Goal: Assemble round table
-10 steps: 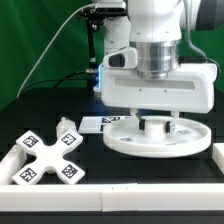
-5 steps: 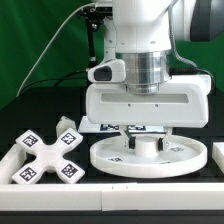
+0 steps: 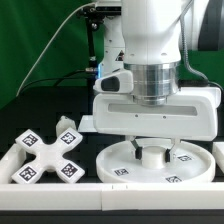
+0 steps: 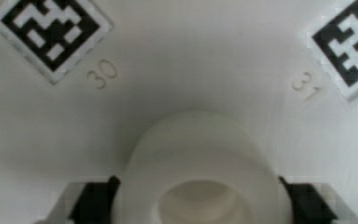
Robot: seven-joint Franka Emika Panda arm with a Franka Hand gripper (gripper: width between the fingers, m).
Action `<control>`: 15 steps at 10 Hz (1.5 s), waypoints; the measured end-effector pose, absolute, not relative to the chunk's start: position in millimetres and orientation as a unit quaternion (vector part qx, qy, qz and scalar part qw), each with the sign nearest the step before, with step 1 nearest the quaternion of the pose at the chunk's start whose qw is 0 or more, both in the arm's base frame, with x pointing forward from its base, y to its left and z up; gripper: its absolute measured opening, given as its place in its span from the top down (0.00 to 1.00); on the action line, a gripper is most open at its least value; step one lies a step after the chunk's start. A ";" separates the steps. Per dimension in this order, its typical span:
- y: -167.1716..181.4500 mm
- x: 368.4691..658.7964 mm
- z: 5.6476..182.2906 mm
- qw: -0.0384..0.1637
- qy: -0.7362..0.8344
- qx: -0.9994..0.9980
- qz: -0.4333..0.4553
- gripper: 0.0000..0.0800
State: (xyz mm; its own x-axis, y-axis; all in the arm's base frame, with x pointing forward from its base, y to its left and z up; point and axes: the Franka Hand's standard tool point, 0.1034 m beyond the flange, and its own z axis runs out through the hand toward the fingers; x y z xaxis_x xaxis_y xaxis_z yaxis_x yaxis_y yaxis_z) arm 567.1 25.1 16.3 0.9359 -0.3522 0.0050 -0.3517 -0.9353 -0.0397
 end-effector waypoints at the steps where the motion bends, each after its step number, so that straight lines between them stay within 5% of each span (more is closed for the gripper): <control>1: 31.1 567.8 14.7 0.018 0.193 -0.981 -0.003 0.49; 7: 37.5 568.2 15.1 0.007 0.208 -0.978 -0.001 0.49; 8: 37.4 568.2 15.1 0.007 0.208 -0.978 -0.001 0.28; 9: 37.5 568.3 15.8 0.008 0.208 -0.978 -0.001 0.22; 13: 32.9 538.4 64.8 0.021 0.182 -0.983 0.009 0.19; 15: 31.2 534.5 70.8 0.018 0.137 -0.990 0.006 0.19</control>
Offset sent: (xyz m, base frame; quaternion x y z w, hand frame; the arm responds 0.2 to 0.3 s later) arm 0.0073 0.0197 0.0002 -0.0200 -0.0011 0.0174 0.9996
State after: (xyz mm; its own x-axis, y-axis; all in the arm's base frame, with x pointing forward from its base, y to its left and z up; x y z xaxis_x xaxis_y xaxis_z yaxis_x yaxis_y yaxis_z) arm 534.5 31.2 70.8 0.9622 -0.2717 -0.0169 -0.2721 -0.9617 -0.0336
